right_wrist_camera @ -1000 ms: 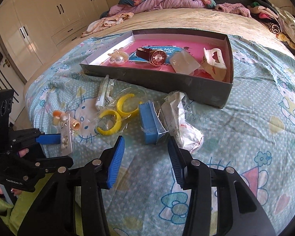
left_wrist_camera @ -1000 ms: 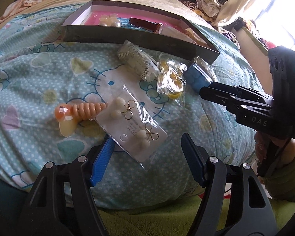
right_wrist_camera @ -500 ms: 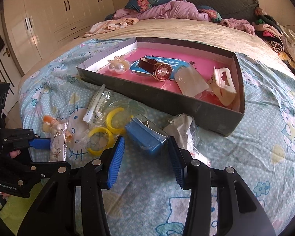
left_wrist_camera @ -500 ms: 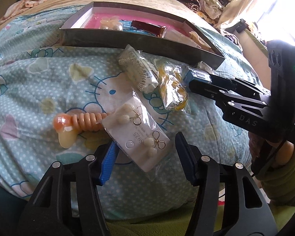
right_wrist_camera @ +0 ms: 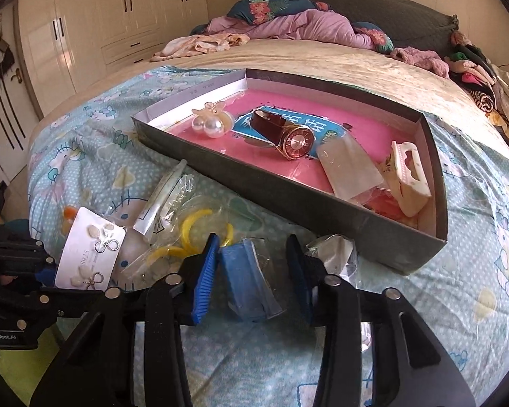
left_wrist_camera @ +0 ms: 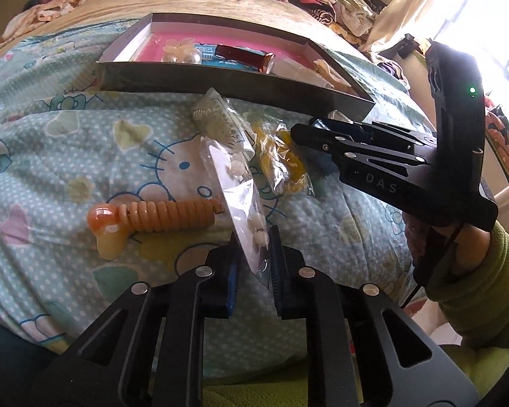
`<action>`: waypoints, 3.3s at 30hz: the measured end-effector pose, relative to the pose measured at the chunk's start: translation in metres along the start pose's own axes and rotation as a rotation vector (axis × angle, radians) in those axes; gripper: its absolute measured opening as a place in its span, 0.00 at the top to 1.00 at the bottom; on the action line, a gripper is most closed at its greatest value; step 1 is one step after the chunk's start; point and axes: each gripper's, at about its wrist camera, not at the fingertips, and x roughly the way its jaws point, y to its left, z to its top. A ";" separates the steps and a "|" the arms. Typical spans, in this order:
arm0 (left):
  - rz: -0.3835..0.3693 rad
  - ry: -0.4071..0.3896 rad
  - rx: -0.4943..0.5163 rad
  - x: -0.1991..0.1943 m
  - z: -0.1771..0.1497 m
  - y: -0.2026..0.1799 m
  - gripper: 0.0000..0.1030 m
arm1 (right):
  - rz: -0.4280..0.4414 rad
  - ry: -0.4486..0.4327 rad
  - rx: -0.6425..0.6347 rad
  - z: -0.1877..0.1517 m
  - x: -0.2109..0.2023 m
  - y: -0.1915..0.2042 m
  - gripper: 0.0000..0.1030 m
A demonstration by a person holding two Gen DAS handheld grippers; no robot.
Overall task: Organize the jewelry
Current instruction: 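Carry both held bags into the pink box and open both tools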
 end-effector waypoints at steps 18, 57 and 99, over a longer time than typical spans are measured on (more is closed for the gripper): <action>0.002 -0.121 -0.011 -0.038 0.026 0.004 0.92 | 0.038 -0.058 0.061 -0.002 -0.054 -0.012 0.77; 0.162 -0.194 0.031 -0.022 0.137 0.039 0.92 | -0.030 -0.235 0.110 0.062 -0.072 -0.052 0.77; 0.223 -0.117 0.040 0.030 0.152 0.068 0.91 | -0.029 -0.119 0.165 0.078 -0.006 -0.061 0.77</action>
